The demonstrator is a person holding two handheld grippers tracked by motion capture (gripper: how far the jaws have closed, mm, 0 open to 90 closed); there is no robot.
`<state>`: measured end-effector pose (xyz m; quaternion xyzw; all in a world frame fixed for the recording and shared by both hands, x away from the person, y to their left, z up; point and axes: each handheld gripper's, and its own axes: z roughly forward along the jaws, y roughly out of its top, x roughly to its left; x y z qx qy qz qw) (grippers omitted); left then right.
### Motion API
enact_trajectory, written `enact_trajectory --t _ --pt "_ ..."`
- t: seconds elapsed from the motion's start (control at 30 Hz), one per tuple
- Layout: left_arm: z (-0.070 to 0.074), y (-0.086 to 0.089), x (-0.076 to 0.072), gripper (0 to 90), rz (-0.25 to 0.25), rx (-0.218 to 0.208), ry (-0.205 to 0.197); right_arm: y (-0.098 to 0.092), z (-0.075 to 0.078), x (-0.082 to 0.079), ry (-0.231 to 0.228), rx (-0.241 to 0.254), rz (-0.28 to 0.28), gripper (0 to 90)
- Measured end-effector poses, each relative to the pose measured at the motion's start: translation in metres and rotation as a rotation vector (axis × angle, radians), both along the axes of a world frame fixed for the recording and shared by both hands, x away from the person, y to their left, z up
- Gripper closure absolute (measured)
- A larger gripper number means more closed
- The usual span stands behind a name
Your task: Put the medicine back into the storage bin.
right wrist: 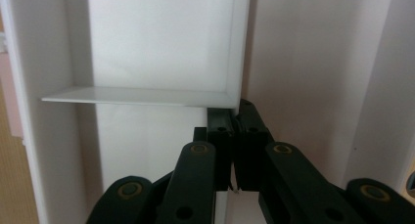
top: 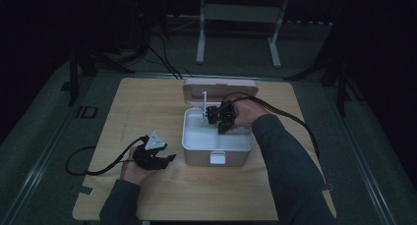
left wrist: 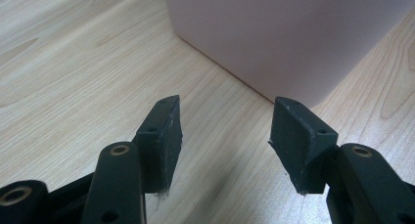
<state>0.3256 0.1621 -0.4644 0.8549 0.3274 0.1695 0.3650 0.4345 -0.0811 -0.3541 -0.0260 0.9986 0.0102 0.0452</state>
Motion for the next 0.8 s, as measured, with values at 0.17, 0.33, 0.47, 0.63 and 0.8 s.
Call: enact_trajectory --t 0.17,0.33,0.47,0.63,0.8 --pt "0.001 0.001 0.0 44.8 0.001 -0.004 -0.005 -0.003 0.001 0.002 0.025 0.019 -0.016 89.1" --pt "0.001 0.001 0.0 44.8 0.001 -0.005 -0.006 -0.003 0.003 0.001 0.021 0.023 -0.016 89.3" --pt "0.001 0.001 0.0 44.8 0.002 -0.004 -0.006 -0.004 0.004 0.001 0.015 0.027 -0.021 89.3" --pt "0.001 0.001 0.0 44.9 0.001 -0.002 -0.006 -0.005 0.007 -0.001 0.013 0.034 -0.041 89.4" --pt "0.001 0.001 0.0 45.0 0.001 0.0 -0.006 -0.008 0.013 -0.001 0.007 0.063 -0.027 89.5"
